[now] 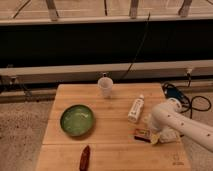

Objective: Place the eraser on the white sponge

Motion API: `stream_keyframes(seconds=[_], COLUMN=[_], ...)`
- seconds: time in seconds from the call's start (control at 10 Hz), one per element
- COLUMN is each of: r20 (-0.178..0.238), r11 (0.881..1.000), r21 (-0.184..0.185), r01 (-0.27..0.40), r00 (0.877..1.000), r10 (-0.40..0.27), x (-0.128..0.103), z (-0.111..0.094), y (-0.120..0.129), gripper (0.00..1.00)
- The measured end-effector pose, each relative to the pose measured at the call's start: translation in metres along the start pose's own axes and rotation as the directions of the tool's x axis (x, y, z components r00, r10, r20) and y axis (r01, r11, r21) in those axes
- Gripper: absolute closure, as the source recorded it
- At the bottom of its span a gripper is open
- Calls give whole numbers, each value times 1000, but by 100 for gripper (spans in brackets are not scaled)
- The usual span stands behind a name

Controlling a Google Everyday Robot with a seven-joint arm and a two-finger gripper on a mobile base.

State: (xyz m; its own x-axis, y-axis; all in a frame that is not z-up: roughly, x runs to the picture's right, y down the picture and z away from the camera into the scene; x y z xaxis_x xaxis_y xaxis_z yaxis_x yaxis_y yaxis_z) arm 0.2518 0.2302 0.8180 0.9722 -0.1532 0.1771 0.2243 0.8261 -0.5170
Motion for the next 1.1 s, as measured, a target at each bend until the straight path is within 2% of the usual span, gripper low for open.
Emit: stream_keyframes(seconds=[1.1], r20=[15], r11=[1000], r21=[4], r01=[9], r00=[1000], r10=[-9], x=[2], z=[6], y=[-4], gripper=[20])
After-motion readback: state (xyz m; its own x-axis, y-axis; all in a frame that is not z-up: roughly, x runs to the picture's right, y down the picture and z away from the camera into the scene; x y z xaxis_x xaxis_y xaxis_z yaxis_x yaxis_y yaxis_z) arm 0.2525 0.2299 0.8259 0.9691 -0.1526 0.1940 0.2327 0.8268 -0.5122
